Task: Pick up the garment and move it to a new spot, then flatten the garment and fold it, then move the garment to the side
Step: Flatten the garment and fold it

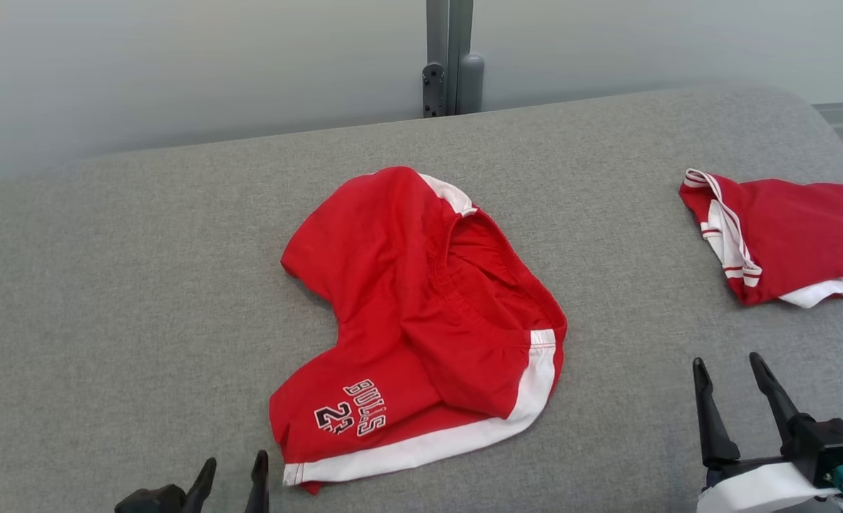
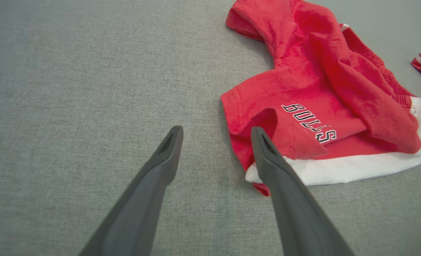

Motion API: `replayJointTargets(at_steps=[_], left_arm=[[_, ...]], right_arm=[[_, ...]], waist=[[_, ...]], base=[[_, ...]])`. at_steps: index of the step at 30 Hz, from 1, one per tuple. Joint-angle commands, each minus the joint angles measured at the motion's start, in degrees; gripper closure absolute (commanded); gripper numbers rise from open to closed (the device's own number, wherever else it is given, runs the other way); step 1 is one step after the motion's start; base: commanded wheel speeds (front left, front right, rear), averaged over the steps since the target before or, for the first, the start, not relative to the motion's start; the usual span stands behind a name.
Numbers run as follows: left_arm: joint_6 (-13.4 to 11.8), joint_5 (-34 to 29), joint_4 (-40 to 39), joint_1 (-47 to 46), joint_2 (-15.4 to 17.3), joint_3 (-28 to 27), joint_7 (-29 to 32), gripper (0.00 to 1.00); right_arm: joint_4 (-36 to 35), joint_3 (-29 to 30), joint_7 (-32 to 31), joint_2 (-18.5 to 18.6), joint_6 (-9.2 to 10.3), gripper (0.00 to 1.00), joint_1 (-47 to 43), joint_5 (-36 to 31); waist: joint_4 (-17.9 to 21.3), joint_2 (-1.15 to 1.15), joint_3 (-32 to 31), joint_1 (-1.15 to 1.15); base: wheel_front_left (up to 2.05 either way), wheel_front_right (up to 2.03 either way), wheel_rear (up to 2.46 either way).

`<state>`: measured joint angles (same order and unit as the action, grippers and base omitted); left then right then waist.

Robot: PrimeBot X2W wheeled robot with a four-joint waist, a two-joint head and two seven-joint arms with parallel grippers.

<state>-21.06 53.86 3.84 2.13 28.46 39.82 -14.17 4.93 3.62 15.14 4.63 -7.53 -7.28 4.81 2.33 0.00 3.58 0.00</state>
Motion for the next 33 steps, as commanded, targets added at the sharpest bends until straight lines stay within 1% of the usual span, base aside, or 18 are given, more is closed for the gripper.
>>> replayJointTargets(at_steps=[1, 3, 4, 8, 11, 14, 17, 19, 22, 25, 28, 33], left_arm=[[-0.7, -2.1, -0.2, 1.0, 0.8, -0.9, -0.7, 0.00], [-1.2, -4.7, -0.6, 1.6, -0.4, -3.5, -1.0, 0.00], [-1.1, -6.6, -1.3, 1.7, -1.3, -5.5, -1.1, 0.00], [1.2, -16.7, -2.1, 5.1, -6.2, -14.1, -1.0, 0.00], [5.0, -24.2, -1.5, 7.3, -11.0, -20.3, -1.0, 0.00], [9.5, -30.8, -0.3, 9.3, -14.8, -24.5, -1.0, 0.00], [14.2, -34.9, 1.6, 10.4, -18.3, -28.8, -1.0, 0.00], [17.3, -36.6, 2.3, 10.8, -20.7, -31.4, -1.0, 0.00], [20.9, -39.1, 3.3, 11.9, -22.6, -35.0, -1.0, 0.00], [23.4, -41.0, 3.4, 12.6, -24.2, -38.1, -1.0, 0.00], [25.0, -42.3, 3.6, 13.0, -25.0, -40.0, -1.0, 0.00], [26.5, -43.4, 3.4, 12.7, -25.5, -40.9, -1.0, 0.00]], right_arm=[[-0.6, 0.8, 0.0, 0.5, 0.09, 0.00, -0.6, -0.7], [-1.3, 1.8, 0.0, 0.6, 0.09, 0.00, -0.8, -0.8], [-1.5, 2.2, 0.0, 0.7, 0.09, 0.00, -0.8, -1.0], [-2.5, 3.3, 0.0, 0.7, 0.09, 0.00, -0.8, -1.5], [-2.9, 3.6, 0.0, 0.5, 0.09, 0.00, -0.7, -2.0], [-3.1, 3.7, 0.0, 0.2, 0.09, 0.00, -0.8, -2.6], [-2.8, 3.9, 0.0, -0.1, 0.09, 0.00, -1.3, -3.4], [-2.3, 4.1, 0.0, -0.2, 0.09, 0.00, -1.8, -4.0], [-2.0, 4.3, 0.0, -0.4, 0.09, 0.00, -2.2, -4.3], [-2.2, 3.9, 0.0, -0.7, 0.09, 0.00, -2.4, -4.4], [-2.8, 3.0, 0.0, -0.9, 0.09, 0.00, -2.1, -3.7], [-2.9, 2.0, 0.0, -1.0, 0.09, 0.00, -1.5, -3.5]], waist=[[0.3, 0.00, -0.6, 0.00], [0.2, 0.00, -1.0, 0.00], [0.1, 0.00, -1.2, 0.00], [-0.1, 0.00, -1.9, 0.00], [-0.2, 0.00, -2.2, 0.00], [-0.3, 0.00, -2.3, 0.00], [-0.6, 0.00, -2.5, 0.00], [-0.8, 0.00, -2.7, 0.00], [-1.1, 0.00, -3.3, 0.00], [-1.2, 0.00, -3.8, 0.00], [-1.5, 0.00, -4.0, 0.00], [-2.0, 0.00, -4.1, 0.00]], base=[[0.00, 0.00, 0.00], [0.00, 0.00, 0.00], [0.00, 0.00, 0.00], [0.00, 0.00, 0.00], [0.00, 0.00, 0.00], [0.00, 0.00, 0.00], [0.00, 0.00, 0.00], [0.00, 0.00, 0.00], [0.00, 0.00, 0.00], [0.00, 0.00, 0.00], [0.00, 0.00, 0.00], [0.00, 0.00, 0.00]])
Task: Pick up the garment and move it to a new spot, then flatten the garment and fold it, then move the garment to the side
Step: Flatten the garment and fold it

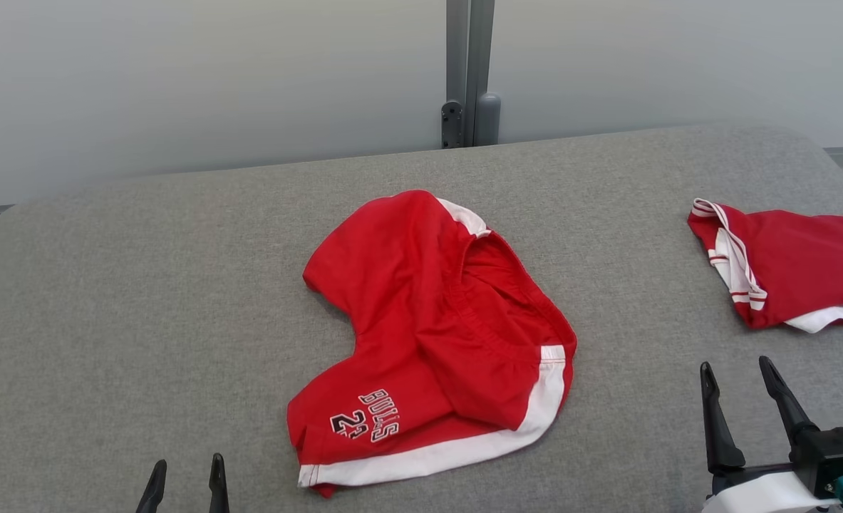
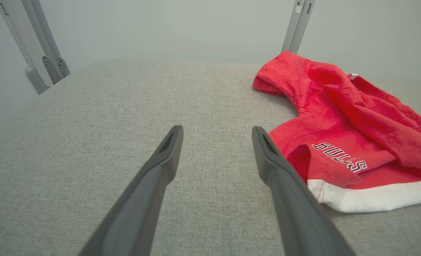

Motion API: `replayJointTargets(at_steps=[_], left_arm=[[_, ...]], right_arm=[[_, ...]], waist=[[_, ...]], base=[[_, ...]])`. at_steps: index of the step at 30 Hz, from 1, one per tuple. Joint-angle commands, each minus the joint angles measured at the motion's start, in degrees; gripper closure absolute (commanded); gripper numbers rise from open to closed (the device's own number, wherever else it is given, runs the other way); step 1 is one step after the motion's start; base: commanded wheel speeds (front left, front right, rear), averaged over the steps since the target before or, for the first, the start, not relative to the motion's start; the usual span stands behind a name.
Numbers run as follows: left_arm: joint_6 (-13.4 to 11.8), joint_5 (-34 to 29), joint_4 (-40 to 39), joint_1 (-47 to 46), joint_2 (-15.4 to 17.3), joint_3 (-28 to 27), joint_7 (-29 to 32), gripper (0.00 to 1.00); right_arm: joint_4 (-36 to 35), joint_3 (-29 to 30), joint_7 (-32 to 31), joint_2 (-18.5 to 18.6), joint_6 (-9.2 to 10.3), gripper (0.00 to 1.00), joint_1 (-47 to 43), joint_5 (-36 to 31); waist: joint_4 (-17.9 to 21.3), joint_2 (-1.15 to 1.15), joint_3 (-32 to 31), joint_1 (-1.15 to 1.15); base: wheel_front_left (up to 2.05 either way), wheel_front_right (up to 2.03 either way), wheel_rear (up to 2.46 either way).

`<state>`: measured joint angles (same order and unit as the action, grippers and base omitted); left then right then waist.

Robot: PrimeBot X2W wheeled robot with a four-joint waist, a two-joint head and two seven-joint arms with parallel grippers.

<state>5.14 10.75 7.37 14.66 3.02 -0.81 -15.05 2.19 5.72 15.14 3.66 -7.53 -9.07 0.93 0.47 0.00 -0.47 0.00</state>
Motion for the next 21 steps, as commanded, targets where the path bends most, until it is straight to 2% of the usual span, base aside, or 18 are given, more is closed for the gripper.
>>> replayJointTargets(at_steps=[1, 7, 10, 13, 15, 19, 21], left_arm=[[0.4, -0.4, -0.3, -0.1, -0.1, -0.4, -0.1, 0.00], [0.9, 0.6, -1.0, -0.8, -0.1, -0.2, -0.1, 0.00], [0.4, 1.8, -0.9, -0.6, -0.1, 0.4, -0.1, 0.00], [-0.1, 3.2, 3.7, -0.2, -0.1, 2.4, 0.1, 0.00], [-0.1, 2.8, 5.9, -2.0, -0.1, 3.7, 2.5, 0.00], [-0.4, 5.4, 6.1, -4.2, 0.0, 5.4, 12.1, 0.00], [-0.2, 6.7, 4.8, -4.9, 0.0, 7.0, 17.5, 0.00]], right_arm=[[-0.2, -0.3, 0.0, 0.0, 0.09, 0.00, 0.4, 0.4], [-0.1, -2.3, 0.0, 0.5, 0.09, 0.00, 1.1, 1.3], [0.8, -6.5, 0.0, 2.8, 0.09, 0.00, 3.2, 3.5], [5.5, -14.1, -0.8, 8.5, 0.09, 0.00, 6.5, 5.2], [7.8, -20.5, -5.0, 13.1, 0.10, 0.00, 11.1, 6.7], [9.7, -34.0, -14.9, 22.0, 0.09, 0.00, 19.8, 11.2], [10.5, -39.9, -19.2, 25.1, 0.10, 0.00, 24.2, 14.4]], waist=[[-0.2, 0.00, 0.0, 0.00], [-0.3, 0.00, 0.1, 0.00], [-0.3, 0.00, 0.3, 0.00], [-0.6, 0.00, 0.6, 0.00], [-1.0, 0.00, 1.2, 0.00], [-2.5, 0.00, 2.9, 0.00], [-3.4, 0.00, 3.8, 0.00]], base=[[0.00, 0.00, 0.00], [0.00, 0.00, 0.00], [0.00, 0.00, 0.00], [0.00, 0.00, 0.00], [0.00, 0.00, 0.00], [0.00, 0.00, 0.00], [0.00, 0.00, 0.00]])
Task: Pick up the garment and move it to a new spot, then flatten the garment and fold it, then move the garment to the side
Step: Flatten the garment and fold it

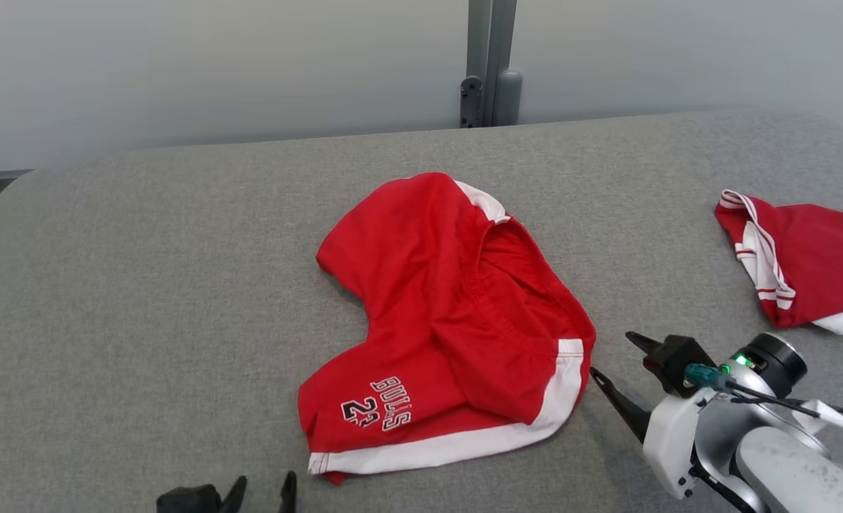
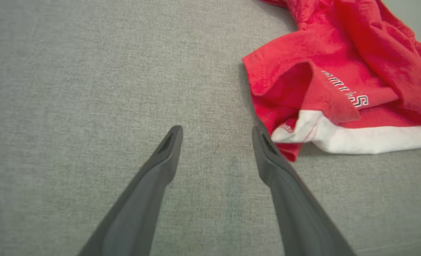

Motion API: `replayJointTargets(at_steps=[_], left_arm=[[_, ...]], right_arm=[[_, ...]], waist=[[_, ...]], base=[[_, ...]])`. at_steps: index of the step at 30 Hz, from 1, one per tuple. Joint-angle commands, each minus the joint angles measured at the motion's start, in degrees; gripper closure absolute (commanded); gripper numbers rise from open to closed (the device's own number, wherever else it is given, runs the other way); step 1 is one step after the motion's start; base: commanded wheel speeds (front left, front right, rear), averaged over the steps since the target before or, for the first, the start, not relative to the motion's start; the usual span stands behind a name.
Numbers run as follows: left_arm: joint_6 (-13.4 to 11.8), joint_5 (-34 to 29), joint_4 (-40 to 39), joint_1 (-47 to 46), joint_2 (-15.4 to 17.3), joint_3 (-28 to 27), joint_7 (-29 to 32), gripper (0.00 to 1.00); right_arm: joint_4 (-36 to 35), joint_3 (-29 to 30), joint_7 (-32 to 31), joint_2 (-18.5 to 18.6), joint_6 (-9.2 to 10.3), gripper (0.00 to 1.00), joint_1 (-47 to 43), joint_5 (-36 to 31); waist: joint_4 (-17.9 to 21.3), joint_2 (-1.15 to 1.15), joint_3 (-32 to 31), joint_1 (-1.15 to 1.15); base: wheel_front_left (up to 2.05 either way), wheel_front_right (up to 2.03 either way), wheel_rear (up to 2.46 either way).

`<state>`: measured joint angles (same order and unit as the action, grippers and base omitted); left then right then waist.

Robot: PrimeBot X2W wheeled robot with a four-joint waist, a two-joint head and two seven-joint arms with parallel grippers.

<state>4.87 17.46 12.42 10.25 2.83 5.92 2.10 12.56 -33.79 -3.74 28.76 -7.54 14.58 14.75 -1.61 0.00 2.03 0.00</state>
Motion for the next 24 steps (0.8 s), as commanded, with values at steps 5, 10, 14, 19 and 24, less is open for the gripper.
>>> replayJointTargets(at_steps=[5, 10, 14, 19, 24], left_arm=[[-0.2, 3.9, -5.3, -1.1, 0.2, 4.2, 10.0, 0.00], [-0.5, 5.4, -9.0, -1.5, 0.2, 6.6, 13.4, 0.00], [-0.3, 5.5, -9.9, -2.7, 0.2, 7.6, 14.3, 0.00], [0.3, 5.6, -10.2, -4.2, 0.6, 8.8, 15.1, 0.00], [0.8, 6.5, -10.7, -4.9, 1.1, 9.8, 16.5, 0.00]], right_arm=[[1.8, -12.1, -7.4, 6.0, 0.12, 0.00, 10.3, 5.8], [3.0, -20.9, -9.0, 9.0, 0.11, 0.00, 18.2, 8.9], [3.6, -26.9, -10.1, 10.3, 0.11, 0.00, 23.0, 12.3], [3.6, -31.8, -10.7, 11.7, 0.11, 0.00, 26.8, 16.3], [3.3, -35.2, -10.2, 12.7, 0.11, 0.00, 28.7, 19.1]], waist=[[-3.3, 0.00, 3.2, 0.00], [-4.6, 0.00, 5.1, 0.00], [-5.2, 0.00, 6.3, 0.00], [-5.3, 0.00, 7.7, 0.00], [-4.9, 0.00, 8.6, 0.00]], base=[[0.00, 0.00, 0.00], [0.00, 0.00, 0.00], [0.00, 0.00, 0.00], [0.00, 0.00, 0.00], [0.00, 0.00, 0.00]])
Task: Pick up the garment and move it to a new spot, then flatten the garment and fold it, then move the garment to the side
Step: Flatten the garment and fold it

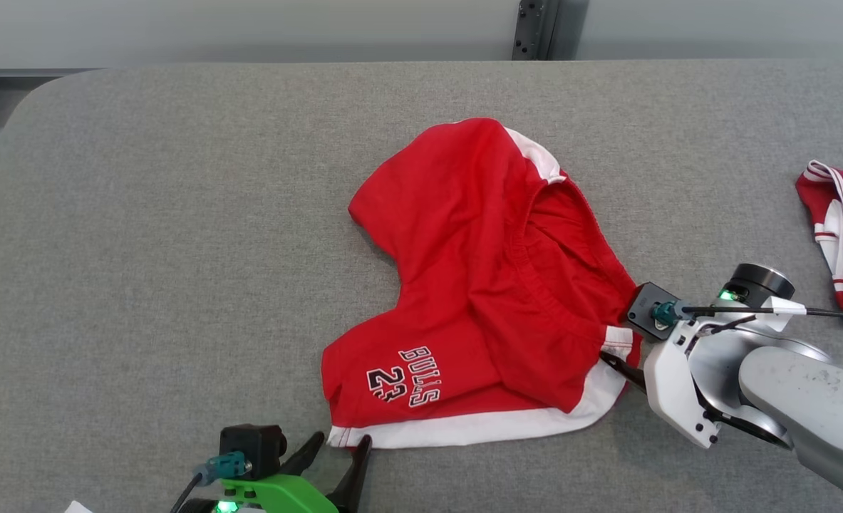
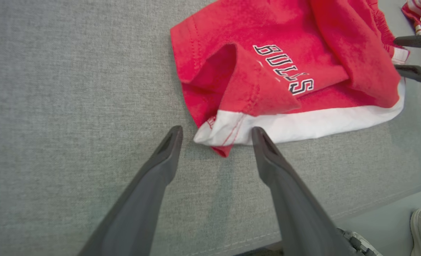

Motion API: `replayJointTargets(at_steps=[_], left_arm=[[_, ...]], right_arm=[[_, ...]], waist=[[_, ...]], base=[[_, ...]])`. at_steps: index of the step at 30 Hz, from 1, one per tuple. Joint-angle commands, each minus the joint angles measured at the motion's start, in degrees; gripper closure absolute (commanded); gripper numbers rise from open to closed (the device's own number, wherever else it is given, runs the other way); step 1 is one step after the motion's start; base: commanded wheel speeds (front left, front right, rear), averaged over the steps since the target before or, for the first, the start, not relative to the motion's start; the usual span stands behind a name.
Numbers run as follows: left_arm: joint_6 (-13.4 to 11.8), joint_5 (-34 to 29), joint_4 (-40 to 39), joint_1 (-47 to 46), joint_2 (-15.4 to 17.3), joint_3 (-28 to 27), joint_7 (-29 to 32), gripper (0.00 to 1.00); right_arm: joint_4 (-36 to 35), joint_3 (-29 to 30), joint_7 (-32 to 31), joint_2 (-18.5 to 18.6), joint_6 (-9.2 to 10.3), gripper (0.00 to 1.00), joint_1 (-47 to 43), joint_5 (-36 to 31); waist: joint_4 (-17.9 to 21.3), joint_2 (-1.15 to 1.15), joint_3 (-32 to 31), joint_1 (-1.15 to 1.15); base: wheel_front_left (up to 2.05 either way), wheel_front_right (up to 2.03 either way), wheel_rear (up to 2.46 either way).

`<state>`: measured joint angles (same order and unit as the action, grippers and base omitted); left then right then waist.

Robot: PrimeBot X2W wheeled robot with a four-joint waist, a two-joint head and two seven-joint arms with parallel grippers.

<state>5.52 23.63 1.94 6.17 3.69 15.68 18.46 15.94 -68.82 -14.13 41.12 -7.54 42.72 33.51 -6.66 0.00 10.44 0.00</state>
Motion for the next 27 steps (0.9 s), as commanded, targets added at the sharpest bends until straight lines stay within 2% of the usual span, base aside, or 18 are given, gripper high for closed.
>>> replayJointTargets(at_steps=[1, 7, 8, 9, 10, 11, 12, 13, 14, 17, 21, 24, 27], left_arm=[[0.2, 0.3, -0.4, -0.9, 0.4, 0.2, 0.3, 0.00], [0.2, 0.7, -0.5, -1.4, 0.4, 0.4, -0.1, 0.00], [0.2, 0.7, -0.5, -1.5, 0.5, 0.5, -0.2, 0.00], [0.3, 0.8, -0.6, -1.7, 0.5, 0.5, -0.5, 0.00], [0.3, 0.9, -0.5, -1.8, 0.5, 0.4, -0.5, 0.00], [0.4, 1.0, -0.2, -1.9, 0.5, 0.7, -0.2, 0.23], [0.5, 1.3, -0.2, -2.0, 0.5, 0.7, -0.4, 0.51], [0.5, 1.8, -0.1, -2.2, 0.4, 0.6, -0.5, 0.69], [0.5, 1.8, 0.0, -2.4, 0.5, 0.9, -0.2, 1.00], [0.7, 2.8, -0.5, -2.2, 0.8, 1.1, 0.0, 1.00], [0.8, 4.5, -3.8, -1.3, 1.0, 0.1, -0.2, 1.00], [0.9, 7.3, -8.1, -0.3, 1.3, -0.8, 0.7, 1.00], [0.7, 9.1, -13.8, 0.7, 2.2, -2.2, 2.1, 1.00]], right_arm=[[0.0, -0.6, 0.3, 0.4, 0.11, 0.00, 0.8, 0.8], [0.2, -2.4, 1.3, 0.7, 0.11, 0.01, 1.8, 2.4], [0.2, -2.6, 1.4, 0.6, 0.11, 0.09, 2.0, 2.6], [0.2, -2.8, 1.6, 0.5, 0.11, 0.31, 2.1, 3.0], [0.1, -3.0, 1.7, 0.5, 0.11, 0.61, 2.2, 3.3], [0.1, -3.2, 1.8, 0.4, 0.11, 0.75, 2.2, 3.6], [0.1, -3.4, 1.9, 0.3, 0.11, 0.85, 2.3, 3.9], [0.1, -3.5, 1.7, 0.3, 0.11, 1.00, 2.2, 4.3], [0.0, -3.7, 1.5, 0.3, 0.11, 1.00, 2.2, 4.6], [-0.6, -3.9, 2.4, 0.6, 0.11, 1.00, 2.4, 6.0], [-1.9, -0.3, 6.4, 2.5, 0.11, 1.00, 1.9, 9.3], [-5.0, 4.9, 10.0, 4.3, 0.10, 1.00, -2.1, 17.1], [-10.4, 10.6, 13.2, 7.8, 0.10, 1.00, -5.7, 26.0]], waist=[[0.3, 0.00, 0.4, 0.00], [0.8, 0.00, 1.1, 0.00], [0.8, 0.00, 1.2, 0.00], [0.9, 0.00, 1.2, 0.00], [0.9, 0.00, 1.3, 0.00], [0.9, 0.00, 1.4, 0.00], [1.0, 0.00, 1.4, 0.00], [1.0, 0.00, 1.5, 0.00], [1.1, 0.00, 1.5, 0.00], [1.6, 0.00, 1.1, 0.00], [2.5, 0.00, 0.2, 0.00], [3.3, 0.00, -0.8, 0.00], [4.4, 0.00, -1.6, 0.00]], base=[[0.00, 0.00, 0.00], [0.00, 0.00, 0.00], [0.00, 0.00, 0.00], [0.00, 0.00, 0.00], [0.00, 0.00, 0.00], [0.00, 0.00, 0.00], [0.00, 0.00, 0.00], [0.00, 0.00, 0.00], [0.00, 0.00, 0.00], [0.00, 0.00, 0.00], [0.00, 0.00, 0.00], [0.00, 0.00, 0.00], [0.00, 0.00, 0.00]])
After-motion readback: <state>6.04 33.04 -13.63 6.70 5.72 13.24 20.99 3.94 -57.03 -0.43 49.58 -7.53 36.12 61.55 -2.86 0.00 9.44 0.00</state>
